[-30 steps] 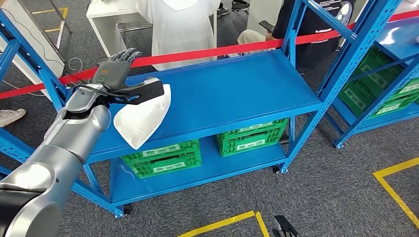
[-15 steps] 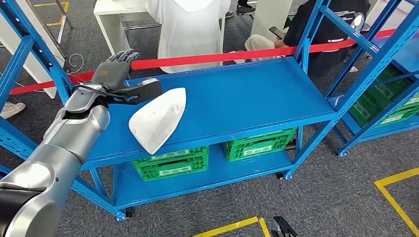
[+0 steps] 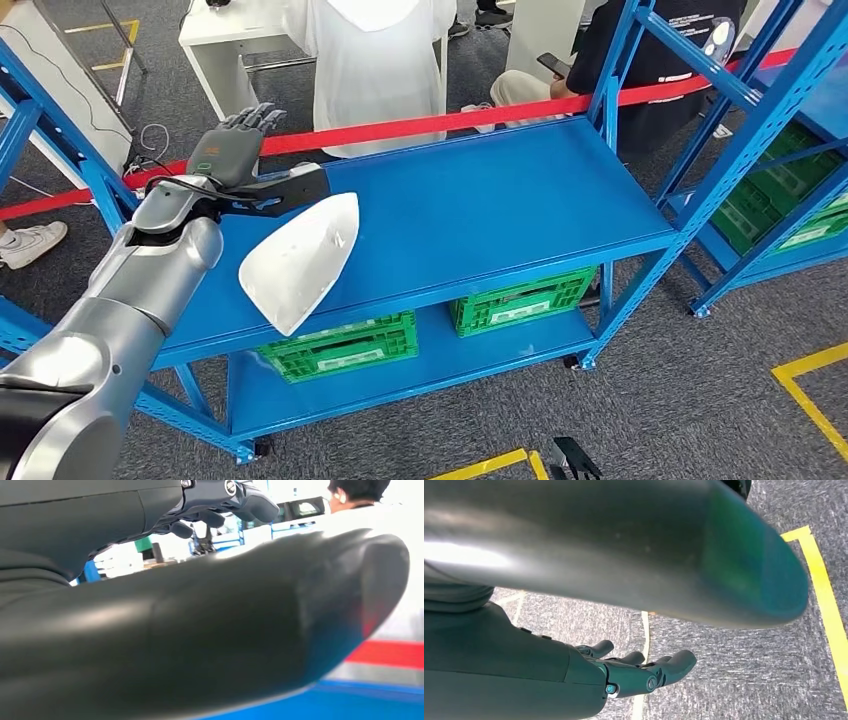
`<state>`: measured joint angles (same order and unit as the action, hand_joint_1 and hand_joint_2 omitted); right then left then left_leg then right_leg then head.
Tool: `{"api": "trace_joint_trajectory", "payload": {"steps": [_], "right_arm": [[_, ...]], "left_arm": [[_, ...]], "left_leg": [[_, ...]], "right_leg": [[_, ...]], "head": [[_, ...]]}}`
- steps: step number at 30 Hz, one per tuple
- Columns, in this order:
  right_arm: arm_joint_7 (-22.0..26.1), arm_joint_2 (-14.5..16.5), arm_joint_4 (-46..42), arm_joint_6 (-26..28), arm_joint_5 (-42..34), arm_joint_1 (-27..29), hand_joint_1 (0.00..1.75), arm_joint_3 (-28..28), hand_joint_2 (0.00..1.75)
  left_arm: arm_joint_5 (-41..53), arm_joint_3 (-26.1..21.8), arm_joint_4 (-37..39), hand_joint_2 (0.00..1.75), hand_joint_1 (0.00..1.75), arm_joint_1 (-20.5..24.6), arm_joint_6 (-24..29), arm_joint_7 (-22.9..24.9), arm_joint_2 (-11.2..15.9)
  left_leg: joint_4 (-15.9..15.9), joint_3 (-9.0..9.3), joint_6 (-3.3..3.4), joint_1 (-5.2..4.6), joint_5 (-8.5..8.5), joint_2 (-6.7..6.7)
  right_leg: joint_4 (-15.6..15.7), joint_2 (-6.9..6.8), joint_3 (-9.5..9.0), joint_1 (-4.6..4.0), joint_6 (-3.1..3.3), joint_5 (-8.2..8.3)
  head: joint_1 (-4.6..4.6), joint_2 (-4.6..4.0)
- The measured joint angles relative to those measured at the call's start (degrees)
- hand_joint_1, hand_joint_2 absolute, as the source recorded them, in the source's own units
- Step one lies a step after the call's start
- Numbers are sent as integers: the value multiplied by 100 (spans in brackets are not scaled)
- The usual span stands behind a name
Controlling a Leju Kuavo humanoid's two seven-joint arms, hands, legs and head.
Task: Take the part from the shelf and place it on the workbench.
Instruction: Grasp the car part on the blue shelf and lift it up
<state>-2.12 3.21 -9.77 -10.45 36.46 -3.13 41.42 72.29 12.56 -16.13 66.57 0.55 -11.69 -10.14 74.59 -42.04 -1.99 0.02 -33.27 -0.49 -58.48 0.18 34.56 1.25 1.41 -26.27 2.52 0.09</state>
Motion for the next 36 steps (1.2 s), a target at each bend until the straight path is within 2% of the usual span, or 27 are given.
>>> {"api": "trace_joint_trajectory", "payload": {"steps": [1, 2, 3, 4, 5, 6, 9, 11, 12, 14, 15, 16, 17, 18, 19, 20, 21, 25, 26, 29, 33, 36], "right_arm": [[1, 1, 0, -1, 5, 3, 0, 0, 0], [4, 1, 0, -3, 12, 5, 0, 0, 0], [7, 2, 0, -5, 19, 7, 0, 0, 0], [9, 2, 0, -7, 26, 6, 0, 0, 0], [11, 2, 0, -9, 33, 3, 0, 0, 0], [11, 1, 0, -9, 38, -1, 0, 0, 0], [14, 1, 0, -21, 56, -9, 0, 0, 0], [15, 4, 1, -44, 77, -15, 0, 0, 0], [14, 5, 1, -52, 88, -18, 0, 0, 0], [5, 5, 0, -59, 114, -20, 0, 0, 0], [0, 4, 0, -59, 125, -14, 0, 0, 0], [-5, 4, 0, -60, 135, -9, 0, 0, 0], [-9, 4, 0, -60, 145, -6, 0, 0, 0], [-9, 3, 0, -61, 152, -6, 0, 0, 0], [-8, 3, 0, -61, 159, -11, 0, 0, 0], [-8, 2, 0, -60, 167, -18, 0, 0, 0], [-8, 2, 0, -60, 175, -22, 0, 0, 0], [-17, 4, 0, -59, 221, -27, 0, 0, 0], [-21, 4, 0, -59, 235, -32, 0, 0, 0], [-33, 4, 0, -69, 262, -47, 0, 0, 0], [-71, 4, 0, -77, 280, -73, 0, 0, 0], [-86, 4, 0, -75, 290, -80, 0, 0, 0]], "left_arm": [[-9, 2, 4, 0, 0, -22, -2, -14, -1], [-22, 5, 6, 0, 0, -35, -3, -33, -2], [-39, 9, 5, 0, 0, -39, -4, -52, -3], [-56, 18, 5, 0, 0, -37, -6, -70, -5], [-67, 32, 5, 0, 0, -37, -14, -87, -17], [-74, 49, 6, 0, 0, -43, -22, -98, -32], [-93, 89, 1, 0, 0, -78, -69, -143, -85], [-143, 103, -4, 0, 0, -89, -179, -192, -138], [-180, 113, -2, 0, 0, -108, -260, -213, -169], [-280, 140, 14, 0, 0, -205, -455, -246, -215], [-337, 150, 25, 0, 0, -280, -545, -245, -230], [-395, 155, 36, 0, 0, -356, -634, -237, -242], [-445, 156, 47, 0, 0, -425, -712, -220, -254], [-480, 156, 54, 0, 0, -480, -769, -200, -267], [-501, 156, 58, 0, 0, -524, -809, -179, -278], [-517, 157, 64, 0, 0, -559, -840, -144, -288], [-528, 157, 68, 0, 0, -594, -865, -105, -294], [-554, 158, 101, 0, 0, -739, -950, 169, -299], [-562, 160, 111, 0, 0, -771, -966, 253, -299], [-599, 166, 137, 0, 0, -852, -973, 440, -300], [-626, 168, 152, 0, 0, -931, -945, 560, -304], [-633, 169, 153, 0, 0, -963, -943, 581, -305]], "left_leg": [[-10, -48, -8, 14, 109, 6], [-250, 24, -7, 24, 322, 11], [-648, 181, 2, 29, 584, 15], [-1044, 362, 15, 22, 771, 17], [-1359, 507, 43, 16, 884, 15], [-1540, 591, 73, 5, 916, 13], [-1628, 637, 186, -5, 869, -2], [-1667, 693, 266, 17, 860, 0], [-1678, 718, 296, 21, 851, 3], [-1678, 742, 336, 10, 823, 5], [-1673, 754, 344, 3, 805, 4], [-1665, 766, 344, 0, 785, 3], [-1652, 780, 337, -1, 761, 0], [-1634, 795, 324, -1, 734, -2], [-1613, 803, 303, -9, 705, -5], [-1591, 804, 276, -20, 677, -11], [-1574, 801, 251, -32, 654, -15], [-1585, 821, 327, -64, 628, -10], [-1602, 832, 321, -63, 634, -8], [-1646, 857, 280, -62, 648, -4], [-1671, 867, 172, -49, 654, -4], [-1673, 867, 155, -44, 653, -5]], "right_leg": [[-2, 7, -28, 3, -8, -23], [-5, 15, -64, 8, -22, -49], [-8, 23, -103, 12, -41, -81], [-14, 29, -135, 8, -72, -114], [-19, 32, -153, 2, -105, -143], [-19, 31, -161, -6, -140, -162], [-8, 17, -177, 1, -244, -197], [-251, 8, -75, 10, -301, -338], [-542, 5, 77, 13, -319, -465], [-1279, 6, 511, 10, -341, -706], [-1517, 5, 687, 10, -345, -725], [-1552, 5, 768, 10, -343, -638], [-1367, 4, 737, 11, -336, -456], [-1005, 0, 603, 12, -325, -220], [-626, -5, 442, 6, -309, -52], [-327, -4, 307, -3, -283, 58], [-146, -4, 221, -7, -260, 101], [-73, 20, 178, -9, -223, 93], [-74, 26, 177, -12, -212, 88], [-76, 29, 176, -17, -182, 76], [-79, 26, 177, -26, -162, 70], [-80, 26, 176, -28, -160, 69]], "head": [[-1, 0], [-1, 0], [-2, 0], [-3, 0], [-2, 0], [4, 0], [25, 0], [42, 0], [56, 0], [76, 0], [77, 0], [79, 0], [80, 0], [81, 0], [83, 0], [82, 0], [82, 0], [81, 0], [80, 0], [80, 0], [82, 0], [83, 0]]}}
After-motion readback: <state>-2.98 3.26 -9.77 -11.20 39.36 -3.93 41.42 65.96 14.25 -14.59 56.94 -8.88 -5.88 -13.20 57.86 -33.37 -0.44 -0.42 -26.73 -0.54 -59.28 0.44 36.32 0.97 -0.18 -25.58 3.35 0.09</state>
